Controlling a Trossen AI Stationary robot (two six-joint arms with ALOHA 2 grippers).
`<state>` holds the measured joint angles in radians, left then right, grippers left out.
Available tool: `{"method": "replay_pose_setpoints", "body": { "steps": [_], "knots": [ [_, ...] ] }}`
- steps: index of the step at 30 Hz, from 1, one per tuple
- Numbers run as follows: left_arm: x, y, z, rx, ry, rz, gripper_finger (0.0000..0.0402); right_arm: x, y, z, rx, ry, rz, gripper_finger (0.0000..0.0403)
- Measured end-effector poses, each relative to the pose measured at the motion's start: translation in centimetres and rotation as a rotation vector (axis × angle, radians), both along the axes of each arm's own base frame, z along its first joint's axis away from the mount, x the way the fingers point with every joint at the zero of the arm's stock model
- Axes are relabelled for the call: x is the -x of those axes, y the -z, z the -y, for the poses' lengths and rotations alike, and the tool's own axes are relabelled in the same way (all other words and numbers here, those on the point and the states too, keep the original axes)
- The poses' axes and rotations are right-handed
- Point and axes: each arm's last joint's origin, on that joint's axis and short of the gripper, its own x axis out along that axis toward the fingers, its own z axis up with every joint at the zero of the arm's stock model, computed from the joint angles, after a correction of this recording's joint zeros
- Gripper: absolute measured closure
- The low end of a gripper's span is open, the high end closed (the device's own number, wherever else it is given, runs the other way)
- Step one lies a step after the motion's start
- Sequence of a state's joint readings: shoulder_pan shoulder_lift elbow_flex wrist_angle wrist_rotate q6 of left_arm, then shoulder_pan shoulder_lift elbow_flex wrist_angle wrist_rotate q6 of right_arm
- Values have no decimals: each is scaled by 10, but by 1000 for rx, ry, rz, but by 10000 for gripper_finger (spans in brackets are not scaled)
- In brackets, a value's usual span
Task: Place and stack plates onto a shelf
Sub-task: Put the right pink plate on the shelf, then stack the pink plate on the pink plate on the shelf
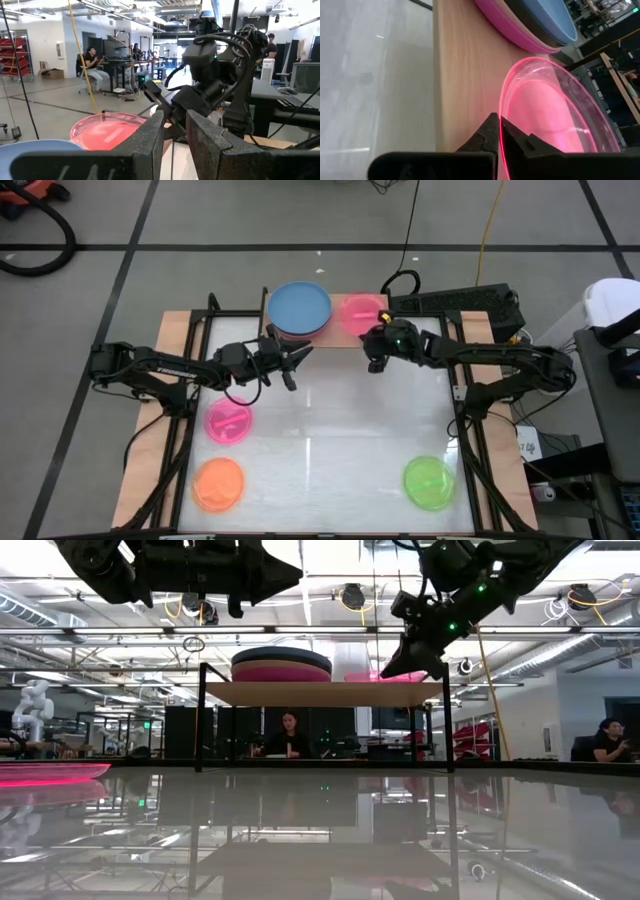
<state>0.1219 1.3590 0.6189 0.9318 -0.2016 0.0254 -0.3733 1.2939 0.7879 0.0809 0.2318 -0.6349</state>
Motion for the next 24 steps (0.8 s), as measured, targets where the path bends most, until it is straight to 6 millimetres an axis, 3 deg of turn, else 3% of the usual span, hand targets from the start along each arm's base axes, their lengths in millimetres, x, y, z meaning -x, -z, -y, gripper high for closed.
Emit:
{"method": "replay_pose_setpoints", "body": {
  "steps": [10,20,24],
  "knots": [
    [0,0,0,-11,-3,-7,314,-2,-4,-1,16,-7,40,394],
    [0,0,0,-16,-4,-9,314,-5,-7,-3,9,-6,82,330],
    [0,0,0,-16,-5,-10,314,-8,-10,-13,-1,-35,117,303]
  ]
}}
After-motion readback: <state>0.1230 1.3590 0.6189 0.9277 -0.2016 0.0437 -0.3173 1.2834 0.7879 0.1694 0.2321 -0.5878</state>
